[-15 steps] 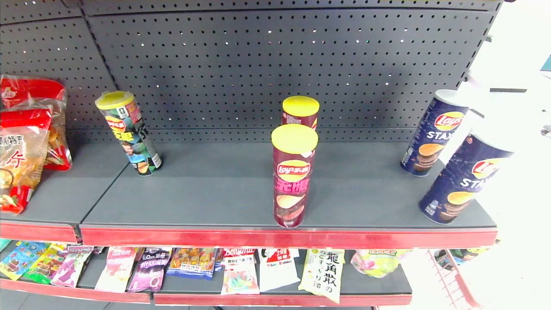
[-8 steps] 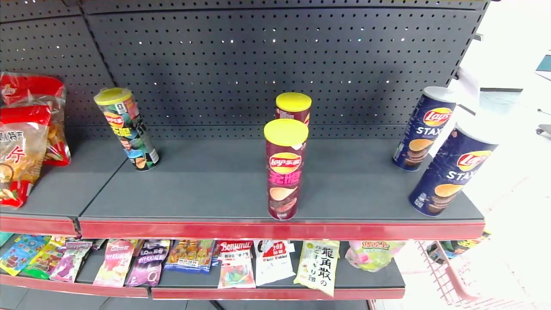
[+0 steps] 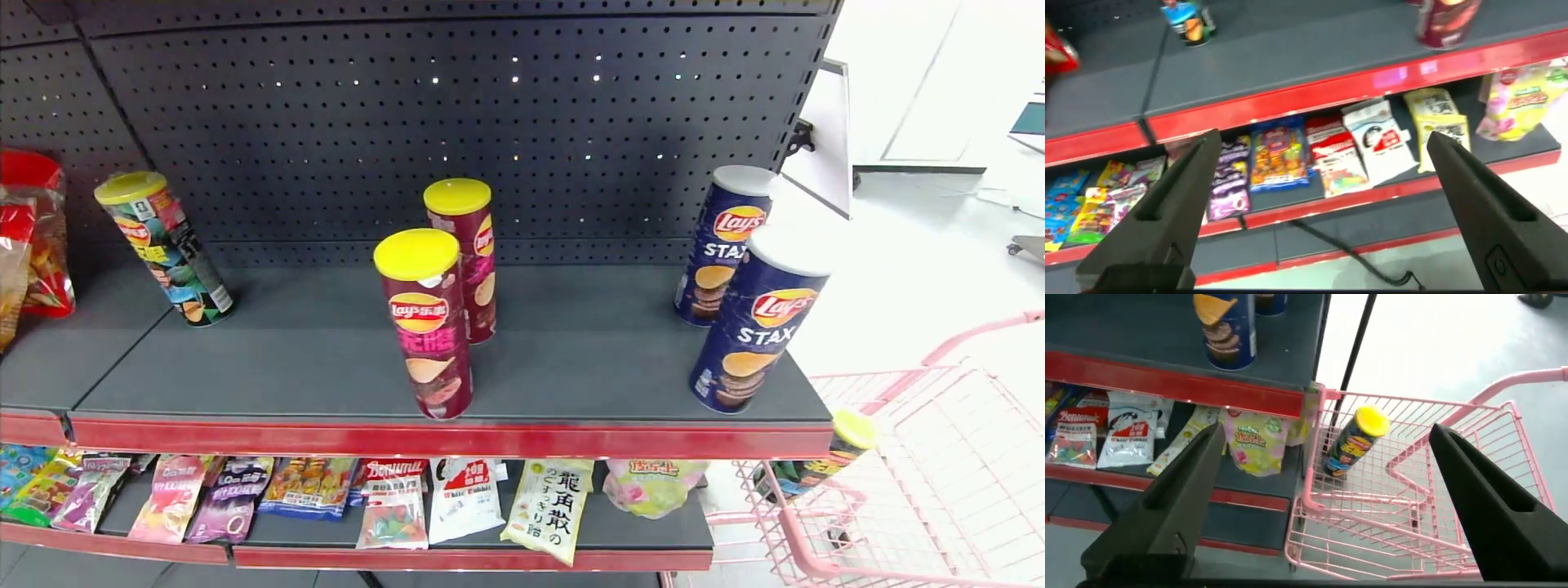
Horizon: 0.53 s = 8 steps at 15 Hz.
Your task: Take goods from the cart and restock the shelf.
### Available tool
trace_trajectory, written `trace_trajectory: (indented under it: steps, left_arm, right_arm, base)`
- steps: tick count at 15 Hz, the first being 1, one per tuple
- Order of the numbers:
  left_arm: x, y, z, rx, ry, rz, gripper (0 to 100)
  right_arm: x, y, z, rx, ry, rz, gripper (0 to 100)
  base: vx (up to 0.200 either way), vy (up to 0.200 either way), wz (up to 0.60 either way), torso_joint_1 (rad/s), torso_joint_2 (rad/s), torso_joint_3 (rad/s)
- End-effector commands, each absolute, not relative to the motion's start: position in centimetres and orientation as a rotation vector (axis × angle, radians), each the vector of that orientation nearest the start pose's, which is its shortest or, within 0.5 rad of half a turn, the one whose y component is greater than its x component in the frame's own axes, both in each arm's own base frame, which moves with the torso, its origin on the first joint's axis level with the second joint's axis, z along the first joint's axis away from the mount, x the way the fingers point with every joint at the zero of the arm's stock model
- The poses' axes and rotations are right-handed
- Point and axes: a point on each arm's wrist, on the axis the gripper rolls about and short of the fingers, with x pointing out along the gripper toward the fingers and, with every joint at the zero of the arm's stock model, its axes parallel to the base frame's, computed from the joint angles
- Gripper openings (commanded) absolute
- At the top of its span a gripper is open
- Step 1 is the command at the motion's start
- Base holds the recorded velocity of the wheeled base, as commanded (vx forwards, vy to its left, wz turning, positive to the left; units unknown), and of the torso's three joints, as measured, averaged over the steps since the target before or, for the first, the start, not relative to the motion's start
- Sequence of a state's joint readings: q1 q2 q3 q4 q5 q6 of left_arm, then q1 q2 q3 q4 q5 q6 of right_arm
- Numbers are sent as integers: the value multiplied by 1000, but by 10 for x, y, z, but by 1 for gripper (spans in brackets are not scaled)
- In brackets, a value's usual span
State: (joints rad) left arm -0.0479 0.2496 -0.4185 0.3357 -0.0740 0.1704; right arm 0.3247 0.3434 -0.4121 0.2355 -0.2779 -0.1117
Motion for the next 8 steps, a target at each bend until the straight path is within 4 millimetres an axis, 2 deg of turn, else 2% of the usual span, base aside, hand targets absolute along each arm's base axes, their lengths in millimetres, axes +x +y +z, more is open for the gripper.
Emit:
trace_trajectory:
  steps: [1, 4, 8]
  left_arm:
    - [-31, 0, 160, 171, 155, -135, 100]
    - [-31, 0, 159, 172, 155, -135, 100]
    - [-31, 0, 160, 174, 149, -135, 100]
  right_arm:
    - [-10, -10, 169, -163, 161, 58, 100]
    - [-10, -10, 166, -166, 172, 59, 100]
    - [-10, -10, 165, -166, 173, 59, 100]
  base:
    - [0, -200, 0, 2, -2, 2]
    - [0, 0, 0, 0, 0, 0]
    - [0, 0, -600, 1, -1, 2]
